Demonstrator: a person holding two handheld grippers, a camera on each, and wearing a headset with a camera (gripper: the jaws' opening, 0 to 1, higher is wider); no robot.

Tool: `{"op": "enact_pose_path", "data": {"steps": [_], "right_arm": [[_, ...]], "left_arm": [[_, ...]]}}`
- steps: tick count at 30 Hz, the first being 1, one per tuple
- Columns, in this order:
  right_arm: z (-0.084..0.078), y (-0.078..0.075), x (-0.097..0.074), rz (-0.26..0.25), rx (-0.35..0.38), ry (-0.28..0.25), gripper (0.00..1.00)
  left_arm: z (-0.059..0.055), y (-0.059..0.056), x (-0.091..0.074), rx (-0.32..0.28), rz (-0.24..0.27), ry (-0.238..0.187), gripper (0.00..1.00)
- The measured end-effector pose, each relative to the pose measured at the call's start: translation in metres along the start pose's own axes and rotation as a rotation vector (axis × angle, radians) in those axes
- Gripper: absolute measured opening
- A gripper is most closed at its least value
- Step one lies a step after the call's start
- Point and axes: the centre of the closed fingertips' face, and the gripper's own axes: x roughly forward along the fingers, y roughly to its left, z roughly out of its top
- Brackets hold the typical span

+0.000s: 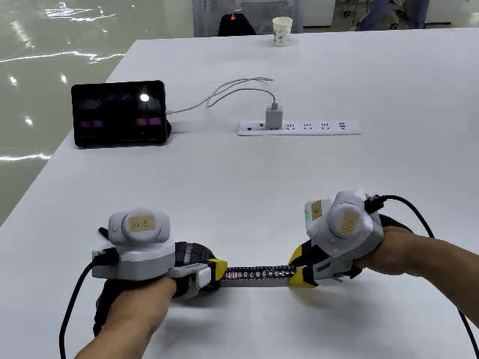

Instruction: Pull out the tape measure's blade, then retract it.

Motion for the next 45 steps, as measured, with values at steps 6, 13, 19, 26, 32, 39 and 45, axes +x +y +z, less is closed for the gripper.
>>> {"op": "enact_pose_path", "data": {"steps": [6,13,19,26,32,39,45], "right_arm": [[0.004,0.001,0.004,0.005,-0.003,-0.003,0.10],[0.010,0.001,0.008,0.007,-0.002,-0.012,0.10],[0.017,0.001,0.013,0.011,-0.003,-0.023,0.10],[0.025,0.001,0.018,0.016,-0.004,-0.034,0.10],[0.030,0.001,0.022,0.020,-0.006,-0.041,0.10],[0.037,0.002,0.027,0.023,-0.012,-0.049,0.10],[0.044,0.003,0.032,0.029,-0.012,-0.060,0.10]], "left_arm": [[0.000,0.000,0.000,0.003,-0.002,0.002,0.60],[0.000,0.000,0.000,0.002,-0.004,0.004,0.60],[0.000,0.000,0.000,0.000,-0.005,0.004,0.60],[0.000,0.000,0.000,-0.002,-0.008,0.006,0.60],[0.000,0.000,0.000,-0.002,-0.009,0.007,0.60],[0.000,0.000,0.000,-0.004,-0.011,0.007,0.60],[0.000,0.000,0.000,-0.004,-0.013,0.009,0.60]]}}
